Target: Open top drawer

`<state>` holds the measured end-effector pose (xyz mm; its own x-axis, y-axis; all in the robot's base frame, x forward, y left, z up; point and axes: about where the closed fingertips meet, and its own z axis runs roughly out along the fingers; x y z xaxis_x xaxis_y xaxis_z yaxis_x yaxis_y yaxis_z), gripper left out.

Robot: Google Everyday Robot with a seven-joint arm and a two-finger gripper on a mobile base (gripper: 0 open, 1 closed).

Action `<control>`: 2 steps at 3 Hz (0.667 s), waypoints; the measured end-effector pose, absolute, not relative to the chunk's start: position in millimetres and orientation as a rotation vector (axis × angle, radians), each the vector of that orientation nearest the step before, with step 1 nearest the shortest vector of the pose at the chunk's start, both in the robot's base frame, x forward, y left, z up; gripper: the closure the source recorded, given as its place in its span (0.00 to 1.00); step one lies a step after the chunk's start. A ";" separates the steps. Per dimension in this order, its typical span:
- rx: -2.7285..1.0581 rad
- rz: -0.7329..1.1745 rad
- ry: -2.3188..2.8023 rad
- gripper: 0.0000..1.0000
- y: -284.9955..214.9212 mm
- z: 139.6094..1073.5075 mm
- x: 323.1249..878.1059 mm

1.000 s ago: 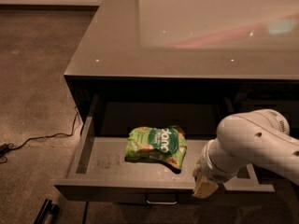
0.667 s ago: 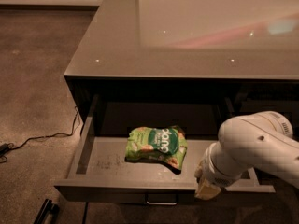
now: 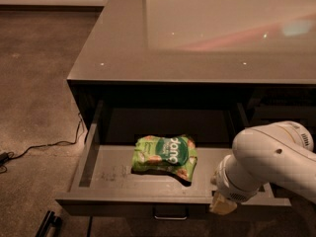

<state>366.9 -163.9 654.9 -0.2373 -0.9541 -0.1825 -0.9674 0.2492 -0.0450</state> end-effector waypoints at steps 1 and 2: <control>-1.822 0.115 2.341 0.00 -163.9 654.9 366.9; -1.822 0.115 2.341 0.00 -163.9 654.9 366.9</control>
Offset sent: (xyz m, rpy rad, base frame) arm 0.0000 0.0000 0.0000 0.0000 0.0000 0.0000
